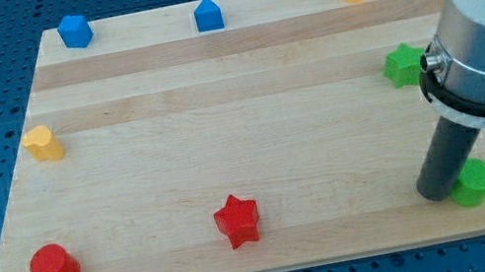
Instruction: Adjust the red star parallel to the left of the green circle
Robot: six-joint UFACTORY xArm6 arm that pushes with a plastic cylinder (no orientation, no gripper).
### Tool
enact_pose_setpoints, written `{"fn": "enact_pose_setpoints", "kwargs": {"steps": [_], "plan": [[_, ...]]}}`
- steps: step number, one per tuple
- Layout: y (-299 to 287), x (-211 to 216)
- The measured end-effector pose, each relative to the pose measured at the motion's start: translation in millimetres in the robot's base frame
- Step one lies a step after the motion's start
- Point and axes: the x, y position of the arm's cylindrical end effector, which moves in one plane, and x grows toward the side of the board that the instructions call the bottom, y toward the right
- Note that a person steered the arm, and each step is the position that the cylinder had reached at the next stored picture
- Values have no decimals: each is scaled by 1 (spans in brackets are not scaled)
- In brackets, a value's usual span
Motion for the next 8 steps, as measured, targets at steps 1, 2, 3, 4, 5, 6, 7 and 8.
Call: {"fn": "enact_pose_setpoints", "kwargs": {"steps": [1, 2, 3, 4, 5, 6, 7, 8], "plan": [[-22, -18], [-43, -39], [-76, -56], [-133, -64], [-190, -67], [-236, -64], [-263, -53], [-263, -31]]}}
